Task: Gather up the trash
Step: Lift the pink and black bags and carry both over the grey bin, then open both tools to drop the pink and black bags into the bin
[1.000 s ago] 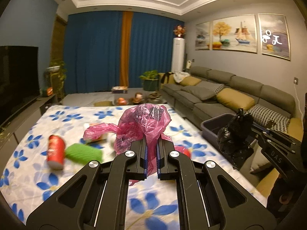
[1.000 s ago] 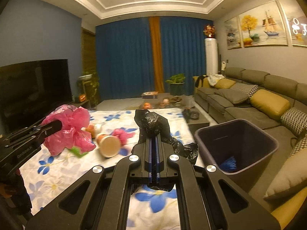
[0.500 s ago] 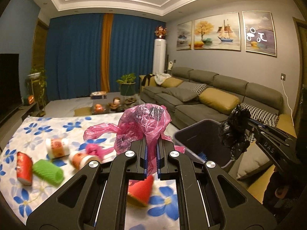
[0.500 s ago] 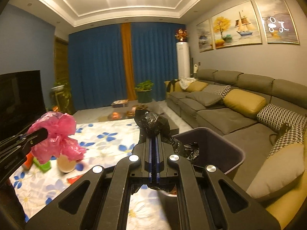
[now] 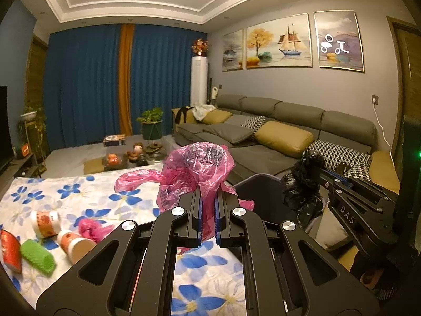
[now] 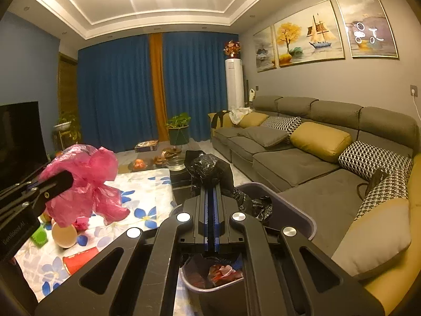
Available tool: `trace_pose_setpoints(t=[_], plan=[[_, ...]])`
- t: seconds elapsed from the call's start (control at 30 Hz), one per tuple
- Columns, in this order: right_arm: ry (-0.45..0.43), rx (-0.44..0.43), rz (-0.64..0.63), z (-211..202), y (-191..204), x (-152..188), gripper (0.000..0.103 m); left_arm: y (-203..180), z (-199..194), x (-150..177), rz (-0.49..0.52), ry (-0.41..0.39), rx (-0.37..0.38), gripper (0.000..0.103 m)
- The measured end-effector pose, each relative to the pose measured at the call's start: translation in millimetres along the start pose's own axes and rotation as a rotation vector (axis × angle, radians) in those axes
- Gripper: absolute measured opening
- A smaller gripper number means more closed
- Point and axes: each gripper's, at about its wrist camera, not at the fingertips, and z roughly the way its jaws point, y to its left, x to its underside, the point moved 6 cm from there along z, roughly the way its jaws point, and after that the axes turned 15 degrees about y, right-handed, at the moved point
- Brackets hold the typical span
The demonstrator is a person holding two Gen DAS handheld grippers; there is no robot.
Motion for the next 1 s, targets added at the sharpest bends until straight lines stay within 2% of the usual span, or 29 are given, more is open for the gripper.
trace_pose_setpoints(t=[0.53,1.0], plan=[[0.007,0.019,0.047,20,-29,-7,0.004,-31,48,-5,0.007,0.035,0.06,0.006],[0.023,0.017,0.078,35,-32,-11,0.004,-49,83,-10,0.009,0.069,0.107,0.006]])
